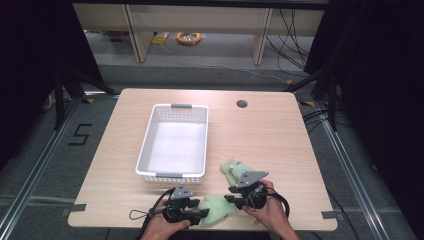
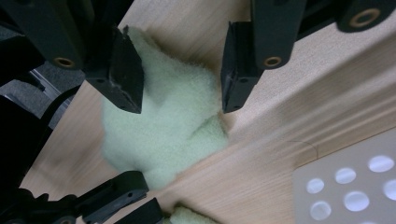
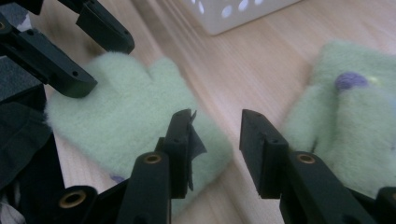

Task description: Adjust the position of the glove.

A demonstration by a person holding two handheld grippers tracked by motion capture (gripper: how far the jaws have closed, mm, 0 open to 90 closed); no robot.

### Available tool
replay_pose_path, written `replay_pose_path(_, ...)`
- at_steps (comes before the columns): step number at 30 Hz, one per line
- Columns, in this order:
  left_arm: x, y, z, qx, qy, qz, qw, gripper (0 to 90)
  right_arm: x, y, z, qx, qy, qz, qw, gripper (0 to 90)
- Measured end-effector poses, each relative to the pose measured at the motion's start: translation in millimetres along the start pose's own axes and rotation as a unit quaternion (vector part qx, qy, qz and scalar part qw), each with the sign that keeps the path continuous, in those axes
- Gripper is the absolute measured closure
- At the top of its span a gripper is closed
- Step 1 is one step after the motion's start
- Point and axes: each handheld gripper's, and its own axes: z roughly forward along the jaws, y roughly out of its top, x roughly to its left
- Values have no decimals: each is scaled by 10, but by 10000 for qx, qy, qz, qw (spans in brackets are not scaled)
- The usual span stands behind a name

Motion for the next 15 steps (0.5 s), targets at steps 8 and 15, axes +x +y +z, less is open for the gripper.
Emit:
replay_pose_path(8, 33, -7, 24, 2, 28, 248, 9997, 702, -23, -40, 102, 138, 142, 131, 9997, 726)
replay_pose_path(15, 16, 20, 11, -16, 15, 313, 9995, 800, -21, -49, 81, 118, 217, 156, 9996, 842)
